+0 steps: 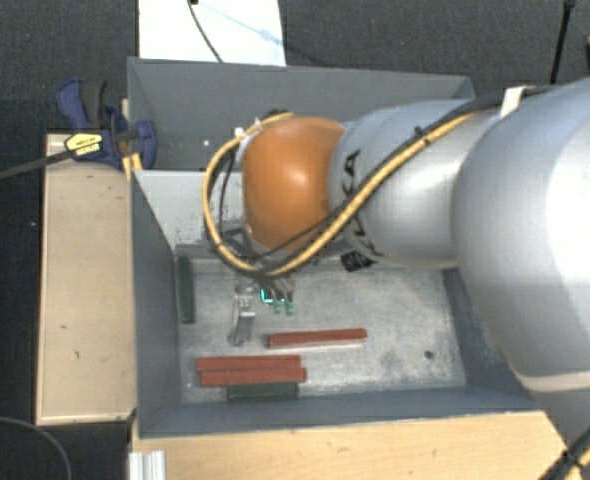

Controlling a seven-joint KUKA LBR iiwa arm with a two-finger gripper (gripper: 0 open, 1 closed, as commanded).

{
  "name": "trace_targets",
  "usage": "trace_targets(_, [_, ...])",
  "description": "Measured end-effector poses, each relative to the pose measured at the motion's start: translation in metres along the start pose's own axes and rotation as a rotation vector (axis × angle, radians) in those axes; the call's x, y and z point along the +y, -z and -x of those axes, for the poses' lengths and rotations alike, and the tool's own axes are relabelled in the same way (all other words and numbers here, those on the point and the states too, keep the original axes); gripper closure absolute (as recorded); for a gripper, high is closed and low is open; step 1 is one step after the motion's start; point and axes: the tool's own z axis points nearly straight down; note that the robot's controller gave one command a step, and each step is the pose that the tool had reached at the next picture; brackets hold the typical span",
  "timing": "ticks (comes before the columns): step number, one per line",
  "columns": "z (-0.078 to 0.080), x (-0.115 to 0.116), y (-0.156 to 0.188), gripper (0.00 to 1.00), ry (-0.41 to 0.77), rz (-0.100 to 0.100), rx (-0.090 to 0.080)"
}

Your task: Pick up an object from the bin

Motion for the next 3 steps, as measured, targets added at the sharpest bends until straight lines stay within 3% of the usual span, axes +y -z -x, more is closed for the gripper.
trace_targets(1, [-0.056, -0.038, -0.059, 0.00, 0.192, -0.001, -0.003])
trace_targets(2, [-0.054, -0.037, -0.055, 1.00, 0.185, 0.001, -0.007])
trace_targets(3, [-0.072, -0.038, 0.034, 1.00, 0.187, 0.002, -0.014])
